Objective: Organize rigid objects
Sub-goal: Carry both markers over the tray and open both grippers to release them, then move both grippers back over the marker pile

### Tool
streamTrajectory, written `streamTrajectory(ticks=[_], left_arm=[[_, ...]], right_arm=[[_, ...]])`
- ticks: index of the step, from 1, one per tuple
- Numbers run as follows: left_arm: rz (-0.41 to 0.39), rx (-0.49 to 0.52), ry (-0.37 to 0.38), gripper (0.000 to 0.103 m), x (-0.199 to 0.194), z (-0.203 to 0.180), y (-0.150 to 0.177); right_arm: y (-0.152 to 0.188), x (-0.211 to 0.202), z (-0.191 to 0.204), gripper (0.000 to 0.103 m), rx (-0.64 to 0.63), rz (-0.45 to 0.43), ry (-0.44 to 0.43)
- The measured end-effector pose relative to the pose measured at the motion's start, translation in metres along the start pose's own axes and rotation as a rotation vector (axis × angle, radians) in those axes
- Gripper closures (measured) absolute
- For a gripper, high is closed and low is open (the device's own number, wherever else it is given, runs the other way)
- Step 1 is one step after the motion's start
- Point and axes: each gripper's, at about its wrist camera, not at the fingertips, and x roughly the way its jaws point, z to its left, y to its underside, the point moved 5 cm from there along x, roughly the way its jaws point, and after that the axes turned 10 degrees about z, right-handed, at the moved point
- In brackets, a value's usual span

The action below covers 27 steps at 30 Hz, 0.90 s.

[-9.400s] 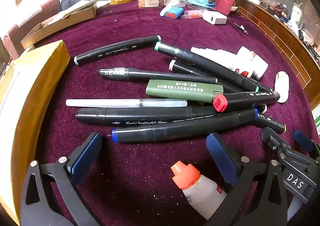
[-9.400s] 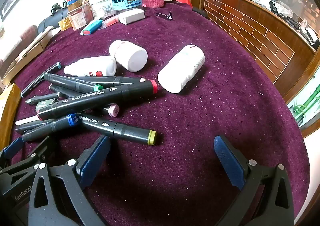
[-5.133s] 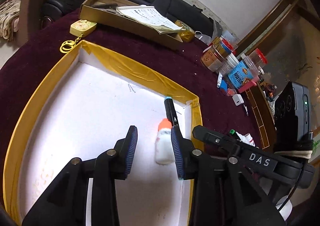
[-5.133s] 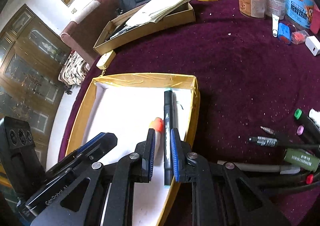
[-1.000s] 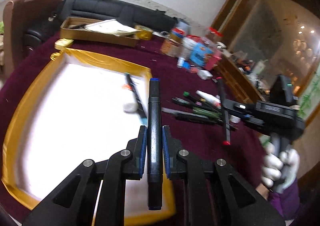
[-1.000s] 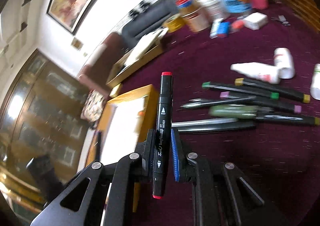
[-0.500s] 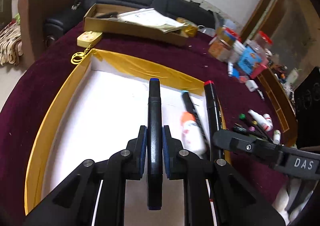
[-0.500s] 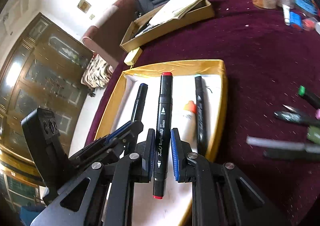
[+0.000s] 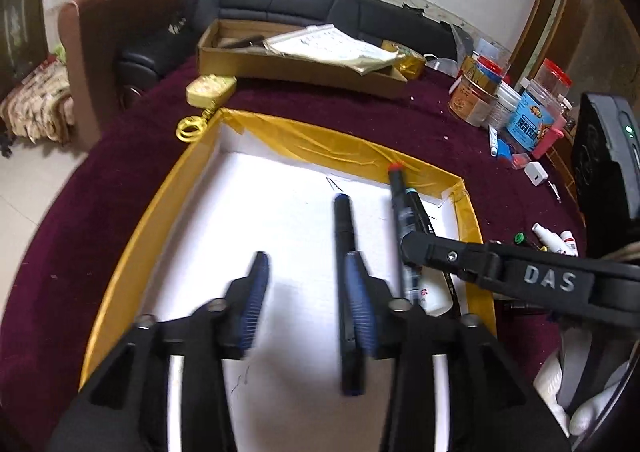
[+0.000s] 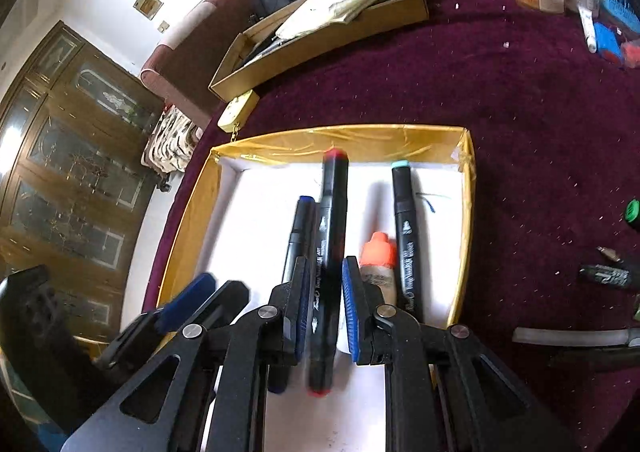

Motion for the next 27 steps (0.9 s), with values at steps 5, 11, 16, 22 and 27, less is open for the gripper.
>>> streamTrajectory(ticks=[5,11,16,22,27], left_arm=[[-0.061,0.053,-0.044,0.052,-0.023,-0.014,0.007],[-0.1,0.126,-0.061,0.05,-0.044,-0.044,0.022],[-0.114,0.171,-0.048,0.043,-0.058,-0.073,0.036],[-0.104,0.229,-0.046,0.043,-0.063,-0.111,0.051],[-0.1,0.279,-0.052,0.043,-0.067,-0.141,0.063]], right_arm=[[0.007,-0.022,-0.001,0.088,-0.019,-0.059,0.007],[0.027,-0.056,-0.015,0.086,-0.021,-0.132,0.026],[0.049,-0.081,-0.037,0.083,-0.001,-0.177,0.041],[0.074,-0.11,-0.082,0.083,0.07,-0.226,0.032],[0.093,-0.135,-0.117,0.082,0.115,-0.275,0.047]])
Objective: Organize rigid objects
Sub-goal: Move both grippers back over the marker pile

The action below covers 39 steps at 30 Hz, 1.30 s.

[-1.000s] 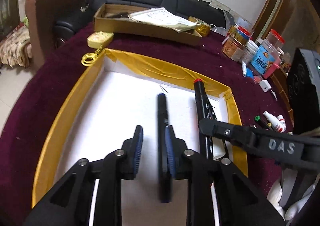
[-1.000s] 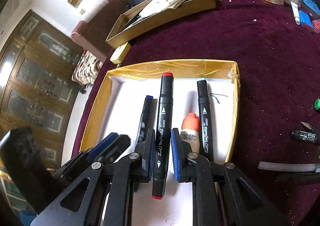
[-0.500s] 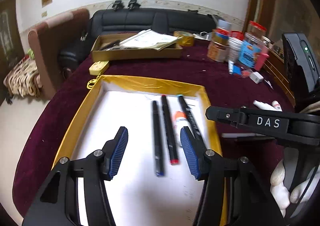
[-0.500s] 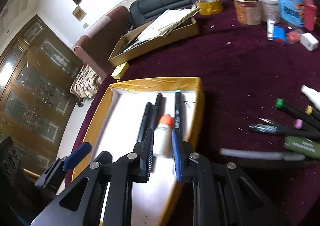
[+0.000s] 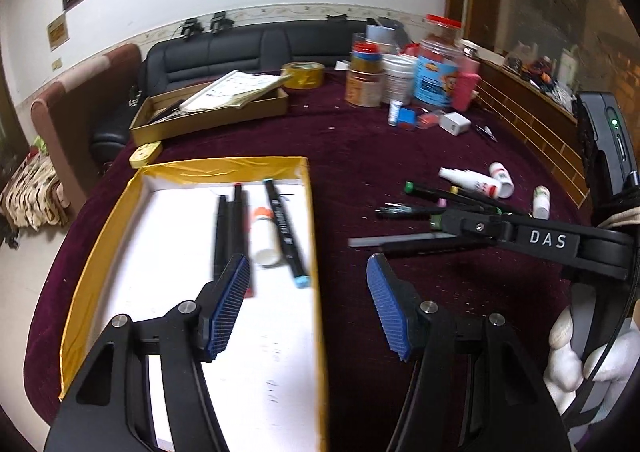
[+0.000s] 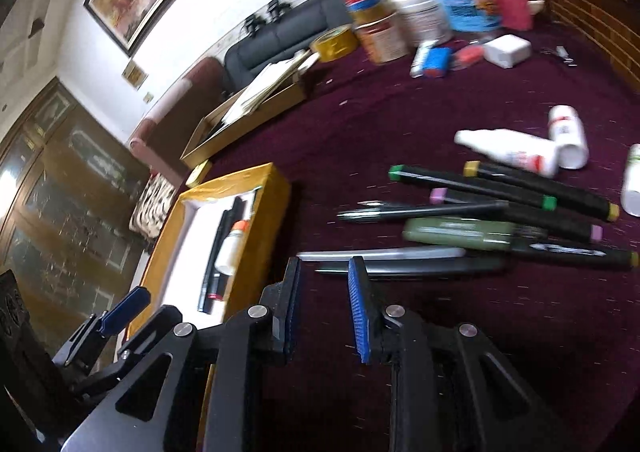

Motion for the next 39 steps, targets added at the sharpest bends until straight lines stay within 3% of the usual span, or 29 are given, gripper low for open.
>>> streamTrajectory(ticks=[3,7,19,23,28,31,35,39], left_arm=[[0.007,0.029,-0.002,0.043,0.0,-0.019,0.002],[0.023,0.079,-0.011,0.043,0.003,-0.045,0.004],[0.102,0.167,-0.022,0.043,0.032,-0.094,0.004],[0.152,0.164,0.006,0.043,0.049,-0.1,0.005],[0.225,0.102,0.054,0.043,0.077,-0.089,-0.001],[0.248,0.074,0.064,0.043,0.093,-0.081,-0.006],[0.233,0.126,0.058,0.043,0.106,-0.087,-0.015],[0.194,0.268,0.046,0.04,0.118,-0.109,-0.023]], right_arm=[[0.003,-0.019,-0.015,0.082,-0.003,-0.042,0.029],[0.005,-0.037,-0.033,0.068,-0.005,-0.094,0.064],[0.006,-0.059,-0.111,0.067,0.088,-0.172,0.114],[0.003,-0.061,-0.134,0.067,0.112,-0.203,0.124],[0.005,-0.061,-0.16,0.067,0.149,-0.239,0.12],[0.003,-0.059,-0.171,0.067,0.198,-0.222,0.045],[0.004,-0.058,-0.178,0.066,0.23,-0.216,0.001],[0.005,-0.057,-0.176,0.06,0.218,-0.211,-0.012]])
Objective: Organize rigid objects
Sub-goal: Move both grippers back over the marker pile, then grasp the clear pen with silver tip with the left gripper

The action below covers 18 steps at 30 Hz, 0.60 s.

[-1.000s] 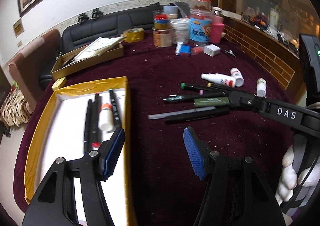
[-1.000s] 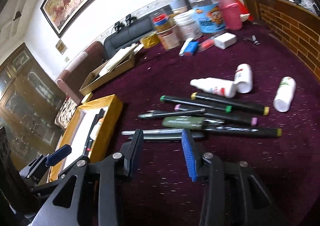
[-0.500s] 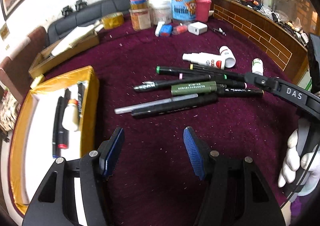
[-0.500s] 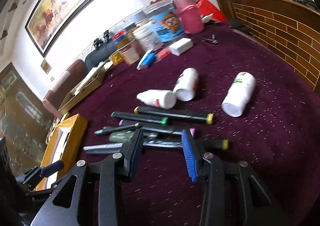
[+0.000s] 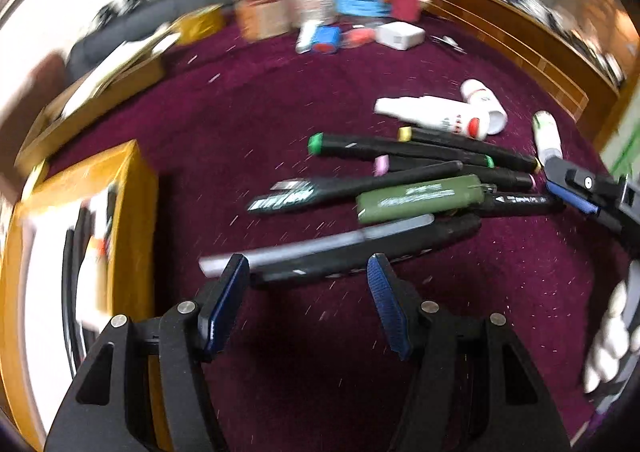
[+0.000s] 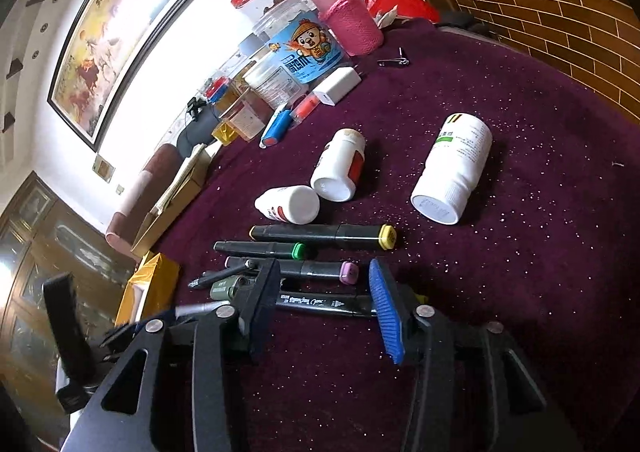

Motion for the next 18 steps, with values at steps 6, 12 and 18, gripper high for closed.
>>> streamTrajectory(ticks=[6,12,18], left_arm=[[-0.062,0.216,-0.095,0.013,0.009,-0.033,-0.007],[0.015,0.277,0.079,0.033,-0.006,-0.047,0.007],[0.079,0.365,0.221,0.058,-0.031,-0.068,0.037]], right_arm=[[0.002,0.001,0.002,0.057,-0.012,0.008,0.005],[0.003,0.0,0.002,0.057,-0.01,0.008,0.005],[0.003,0.0,0.002,0.056,-0.013,0.007,0.007]])
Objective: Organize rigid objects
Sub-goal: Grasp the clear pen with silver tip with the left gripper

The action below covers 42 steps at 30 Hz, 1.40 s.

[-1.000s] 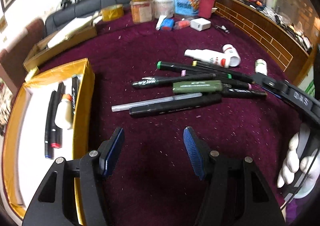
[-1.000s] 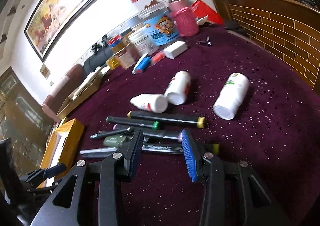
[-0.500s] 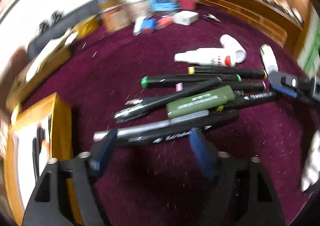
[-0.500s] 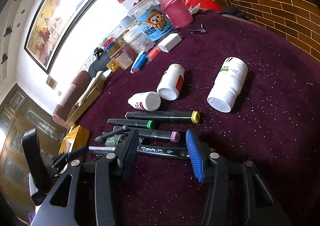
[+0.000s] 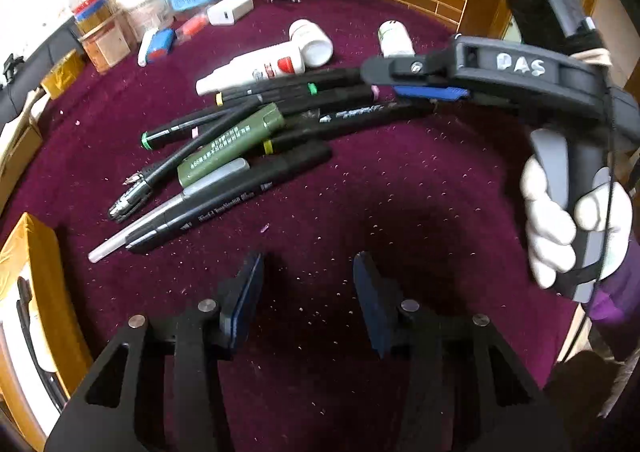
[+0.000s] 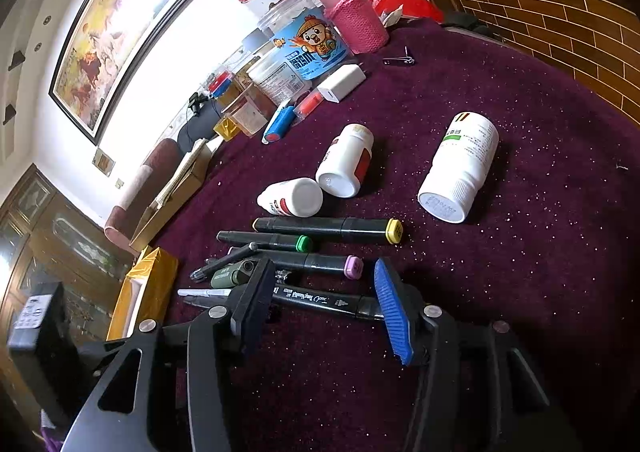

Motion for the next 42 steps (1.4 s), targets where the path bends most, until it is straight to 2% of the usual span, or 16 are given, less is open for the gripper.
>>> streamTrajectory(ticks=[6,9,11,13,14,16,22,24,26,30,32,34,36,38,40,42], left_arm=[[-0.151,-0.09,-0.107,0.045,-0.019,0.036,-0.032],[-0.071,-0.049,-0.118,0.033,0.01,0.051,-0.039],[-0.053,-0.056,0.016,0.02,0.019,0.048,-0.035],[-0.022,0.028,-0.058,0.018,0.021,0.028,-0.028],[-0.007,0.064,-0.07,0.027,0.022,0.018,-0.025],[0.024,0.017,0.051,0.045,0.016,0.008,-0.017],[0.069,0.073,0.267,0.047,0.001,-0.031,0.013],[0.057,0.061,0.293,0.047,-0.006,-0.038,0.016],[0.011,0.029,0.257,0.047,-0.015,-0.034,0.014],[-0.109,-0.01,-0.001,0.047,-0.022,0.0,-0.005],[-0.122,0.051,-0.132,0.047,-0.015,0.011,-0.015],[-0.09,0.115,-0.183,0.047,0.001,0.02,-0.021],[-0.041,0.137,-0.194,0.045,0.016,0.025,-0.025],[-0.057,0.133,-0.153,0.025,0.02,0.033,-0.031],[-0.022,0.045,-0.08,0.026,0.026,0.046,-0.031],[0.008,-0.007,-0.002,0.041,0.026,0.05,-0.025]], right_arm=[[-0.001,0.0,0.0,0.056,-0.003,0.0,0.005],[-0.001,0.0,0.001,0.056,-0.007,0.0,0.011],[-0.001,0.001,0.002,0.055,-0.008,0.0,0.013],[-0.001,0.001,0.002,0.055,-0.007,0.0,0.011],[-0.001,0.001,0.002,0.055,-0.007,0.001,0.01],[-0.001,0.002,0.002,0.055,-0.006,0.001,0.007],[-0.001,0.001,0.002,0.055,-0.005,0.001,0.005],[-0.001,0.001,0.002,0.055,-0.004,0.0,0.004],[-0.001,0.001,0.002,0.055,-0.004,0.0,0.005],[-0.001,0.001,0.002,0.055,-0.004,0.0,0.005],[-0.001,0.001,0.002,0.055,-0.004,0.001,0.004],[-0.001,0.001,0.002,0.055,-0.005,0.001,0.005],[-0.001,0.001,0.002,0.055,-0.005,0.001,0.006],[-0.001,0.001,0.002,0.055,-0.004,0.0,0.004],[-0.001,0.001,0.001,0.055,-0.005,0.001,0.005],[-0.001,0.001,0.001,0.055,-0.004,0.0,0.004]])
